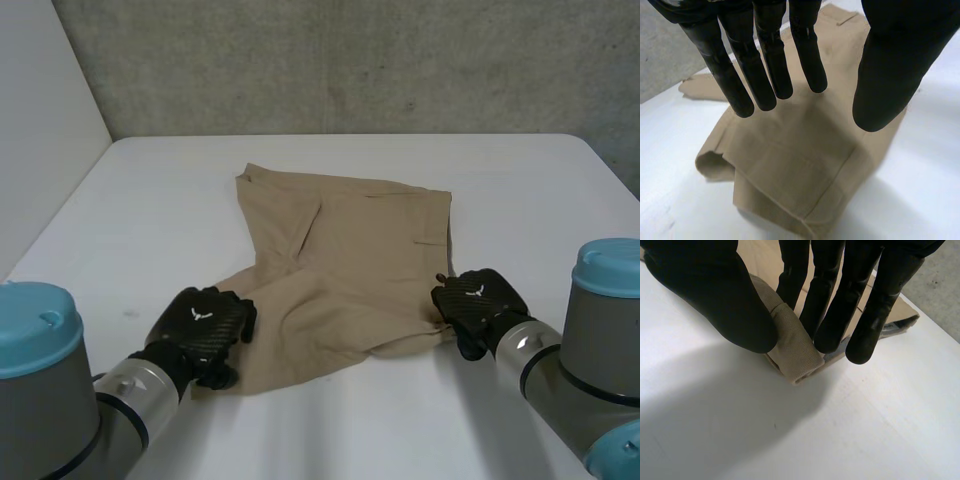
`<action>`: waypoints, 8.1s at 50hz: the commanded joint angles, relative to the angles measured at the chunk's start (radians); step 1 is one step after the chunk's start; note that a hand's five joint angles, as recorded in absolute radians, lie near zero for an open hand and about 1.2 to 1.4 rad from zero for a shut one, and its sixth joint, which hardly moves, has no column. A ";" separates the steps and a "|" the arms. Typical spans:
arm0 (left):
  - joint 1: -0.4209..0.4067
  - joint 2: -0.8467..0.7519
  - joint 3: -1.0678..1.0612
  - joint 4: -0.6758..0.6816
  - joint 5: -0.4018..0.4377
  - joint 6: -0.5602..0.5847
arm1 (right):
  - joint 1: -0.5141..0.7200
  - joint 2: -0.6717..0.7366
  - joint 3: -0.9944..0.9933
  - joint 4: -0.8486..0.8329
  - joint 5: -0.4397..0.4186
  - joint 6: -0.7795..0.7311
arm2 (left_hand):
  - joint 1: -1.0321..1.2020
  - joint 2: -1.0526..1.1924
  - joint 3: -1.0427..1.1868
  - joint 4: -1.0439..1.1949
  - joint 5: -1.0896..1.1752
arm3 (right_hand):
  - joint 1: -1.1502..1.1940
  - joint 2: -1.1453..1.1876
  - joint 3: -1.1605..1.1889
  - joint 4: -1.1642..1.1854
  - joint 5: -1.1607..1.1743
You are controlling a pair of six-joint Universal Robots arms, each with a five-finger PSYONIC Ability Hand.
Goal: Fold the shorts.
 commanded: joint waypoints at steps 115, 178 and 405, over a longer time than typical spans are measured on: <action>-0.104 -0.594 0.881 -0.089 0.158 0.193 | -0.054 -0.106 0.035 0.284 0.035 -0.347 | -0.177 -0.178 -0.183 -0.176 -0.175 | 0.452 0.212 0.202 0.204 0.232; -0.074 -0.670 0.980 -0.003 0.057 0.577 | -0.062 -0.094 0.026 0.208 0.035 -0.307 | -0.133 -0.134 -0.139 -0.131 -0.131 | 0.452 0.212 0.202 0.204 0.232; -0.094 0.016 0.275 -0.256 -0.115 0.017 | -0.319 -0.263 0.001 0.479 -0.177 -0.388 | 0.665 0.664 0.659 0.667 0.667 | 0.452 0.212 0.202 0.204 0.232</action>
